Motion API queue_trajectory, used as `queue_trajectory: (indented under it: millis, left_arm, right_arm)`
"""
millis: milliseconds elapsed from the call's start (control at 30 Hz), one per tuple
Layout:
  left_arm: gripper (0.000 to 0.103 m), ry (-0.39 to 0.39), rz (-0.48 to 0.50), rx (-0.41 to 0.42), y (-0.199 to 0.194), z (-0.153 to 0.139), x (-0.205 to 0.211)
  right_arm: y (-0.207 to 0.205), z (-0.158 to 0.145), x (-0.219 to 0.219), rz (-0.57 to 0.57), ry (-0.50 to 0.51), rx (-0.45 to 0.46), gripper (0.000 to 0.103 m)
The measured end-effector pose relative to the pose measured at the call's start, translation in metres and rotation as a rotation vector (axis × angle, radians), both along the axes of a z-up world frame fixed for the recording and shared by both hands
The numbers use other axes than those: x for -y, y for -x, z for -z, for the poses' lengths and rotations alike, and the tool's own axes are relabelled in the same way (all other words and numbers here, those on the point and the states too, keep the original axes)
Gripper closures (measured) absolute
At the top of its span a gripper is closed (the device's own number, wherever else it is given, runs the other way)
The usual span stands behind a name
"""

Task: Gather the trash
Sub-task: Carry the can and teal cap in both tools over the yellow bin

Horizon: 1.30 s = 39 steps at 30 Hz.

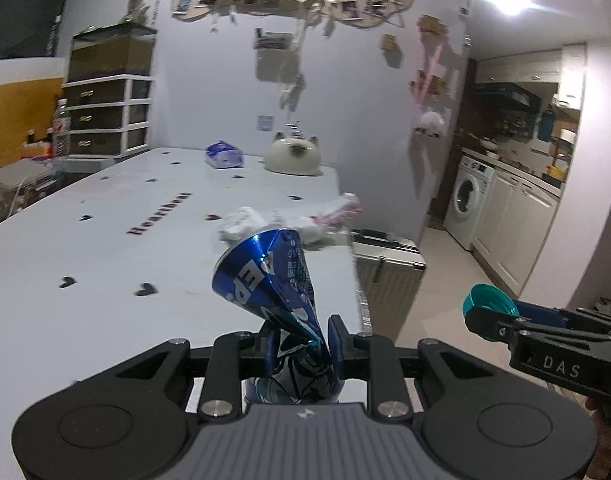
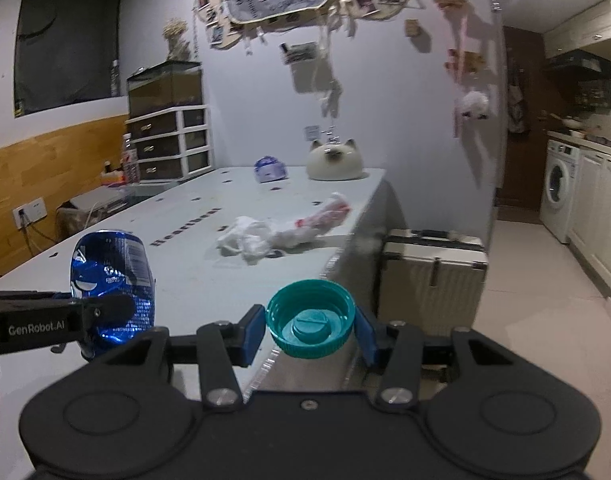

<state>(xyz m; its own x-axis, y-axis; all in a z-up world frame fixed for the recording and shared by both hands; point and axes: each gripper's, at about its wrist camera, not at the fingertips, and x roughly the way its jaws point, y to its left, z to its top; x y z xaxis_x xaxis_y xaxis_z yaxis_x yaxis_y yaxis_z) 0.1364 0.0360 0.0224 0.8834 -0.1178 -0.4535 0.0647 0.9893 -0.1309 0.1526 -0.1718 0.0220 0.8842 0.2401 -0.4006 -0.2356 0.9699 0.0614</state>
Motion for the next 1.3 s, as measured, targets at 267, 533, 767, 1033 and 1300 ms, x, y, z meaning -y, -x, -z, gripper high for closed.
queue_trajectory:
  millis: [267, 533, 767, 1033, 1300]
  left_arm:
    - [0.076, -0.013, 0.092, -0.012, 0.01, 0.007, 0.058]
    - [0.077, -0.009, 0.166, -0.035, 0.009, 0.023, 0.109]
    - [0.077, 0.0, 0.237, -0.085, -0.002, 0.049, 0.153]
    - [0.077, -0.032, 0.304, -0.208, -0.031, 0.101, 0.201]
    - [0.077, -0.08, 0.319, -0.337, -0.073, 0.166, 0.228]
  right_arm:
    - [0.026, 0.004, 0.052, 0.082, -0.007, 0.002, 0.054]
    - [0.041, 0.018, 0.098, 0.156, -0.005, -0.013, 0.054]
    - [0.048, 0.041, 0.139, 0.24, -0.005, -0.055, 0.054]
    - [0.033, 0.089, 0.178, 0.31, -0.017, -0.164, 0.054]
    - [0.001, 0.155, 0.2, 0.346, -0.037, -0.298, 0.054]
